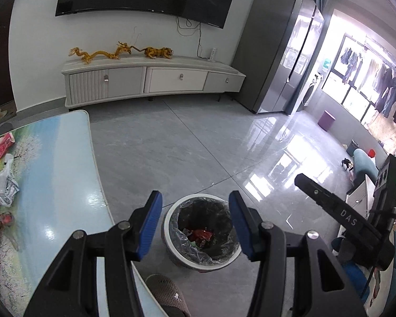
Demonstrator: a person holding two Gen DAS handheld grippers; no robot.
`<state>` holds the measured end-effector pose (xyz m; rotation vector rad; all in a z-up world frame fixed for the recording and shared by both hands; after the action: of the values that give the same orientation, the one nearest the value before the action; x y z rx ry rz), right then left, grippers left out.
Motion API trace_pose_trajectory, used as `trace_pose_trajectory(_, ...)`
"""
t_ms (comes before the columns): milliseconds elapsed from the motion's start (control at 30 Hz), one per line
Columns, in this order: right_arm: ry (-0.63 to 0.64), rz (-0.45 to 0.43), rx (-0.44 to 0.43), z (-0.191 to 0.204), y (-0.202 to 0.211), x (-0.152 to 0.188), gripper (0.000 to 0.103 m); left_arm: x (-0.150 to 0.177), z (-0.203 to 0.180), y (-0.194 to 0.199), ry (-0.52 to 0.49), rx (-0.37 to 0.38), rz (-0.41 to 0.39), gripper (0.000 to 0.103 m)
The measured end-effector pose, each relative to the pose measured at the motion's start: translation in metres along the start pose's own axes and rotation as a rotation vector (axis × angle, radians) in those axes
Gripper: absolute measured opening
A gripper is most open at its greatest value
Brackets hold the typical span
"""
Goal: Collect trash
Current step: 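Move both open tools back to the table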
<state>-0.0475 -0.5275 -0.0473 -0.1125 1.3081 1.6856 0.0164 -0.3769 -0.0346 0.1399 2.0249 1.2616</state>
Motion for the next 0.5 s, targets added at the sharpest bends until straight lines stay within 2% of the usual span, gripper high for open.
trace_pose_trajectory(267, 0.111, -0.049, -0.026, 0.063, 0.024, -0.005, 0.053, 0.017, 0.057, 0.064, 0.073, -0.044, -0.089, 0.05)
trace_pose_trajectory(500, 0.223, -0.067, -0.066, 0.121, 0.034, -0.002, 0.054, 0.038, 0.131, 0.119, 0.157, -0.114, -0.178, 0.05)
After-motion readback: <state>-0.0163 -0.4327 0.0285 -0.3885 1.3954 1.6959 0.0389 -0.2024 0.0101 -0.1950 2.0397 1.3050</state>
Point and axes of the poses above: each gripper's, at about its wrist camera, not at the fingertips, and y roughly against the way its jaws point, z to its left, x to its underside, the point moved 9 cm from there along -y, roughly the way its jaws point, and after that the axes turned 15 degrees about z, right-handed, at the moved point
